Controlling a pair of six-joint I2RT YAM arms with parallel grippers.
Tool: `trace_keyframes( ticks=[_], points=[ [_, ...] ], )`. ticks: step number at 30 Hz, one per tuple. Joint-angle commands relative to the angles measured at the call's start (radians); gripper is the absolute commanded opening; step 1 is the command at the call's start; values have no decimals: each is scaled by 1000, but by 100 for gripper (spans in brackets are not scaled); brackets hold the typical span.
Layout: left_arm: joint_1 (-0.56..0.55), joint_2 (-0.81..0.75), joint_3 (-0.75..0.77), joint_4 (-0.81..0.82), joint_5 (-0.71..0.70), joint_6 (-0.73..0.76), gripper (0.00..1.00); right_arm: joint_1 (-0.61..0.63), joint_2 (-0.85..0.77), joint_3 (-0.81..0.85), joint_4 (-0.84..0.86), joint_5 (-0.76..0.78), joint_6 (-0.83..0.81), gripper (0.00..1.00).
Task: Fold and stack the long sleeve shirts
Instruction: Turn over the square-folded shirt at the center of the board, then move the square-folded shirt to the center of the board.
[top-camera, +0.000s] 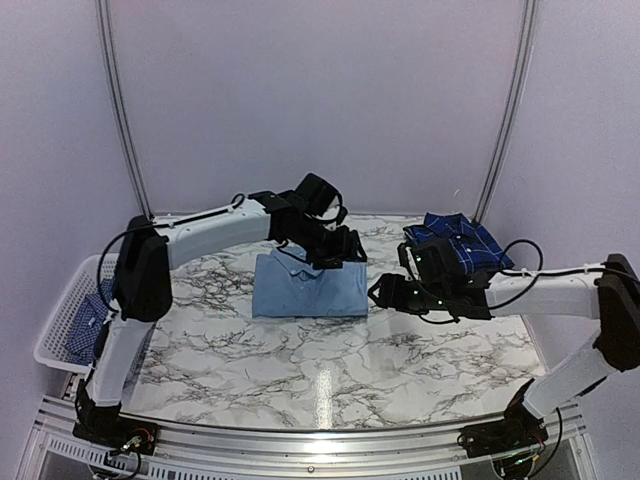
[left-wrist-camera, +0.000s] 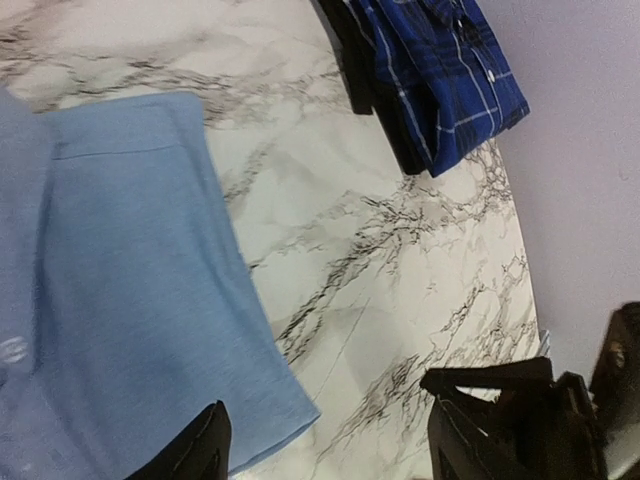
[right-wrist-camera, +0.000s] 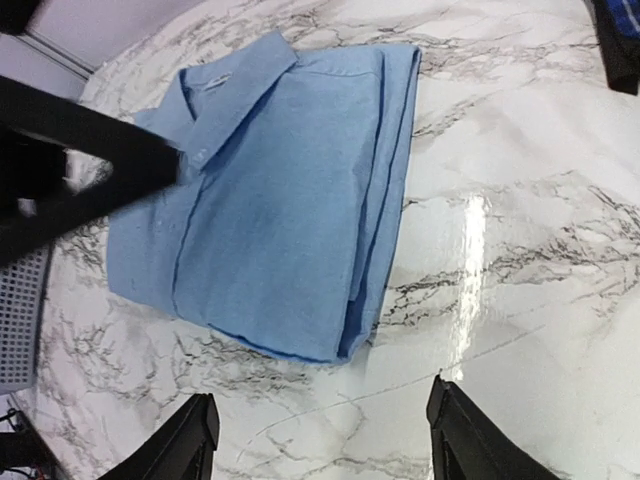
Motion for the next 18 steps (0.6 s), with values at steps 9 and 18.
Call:
trace_keyframes(
  ticks=[9, 18],
  points=[
    [293, -525, -746, 173, -39, 85, 70, -8, 365, 323, -102, 14, -131, 45],
    [343, -555, -917, 220, 7, 103, 70, 3, 384, 311, -145, 41, -108, 35]
  ],
)
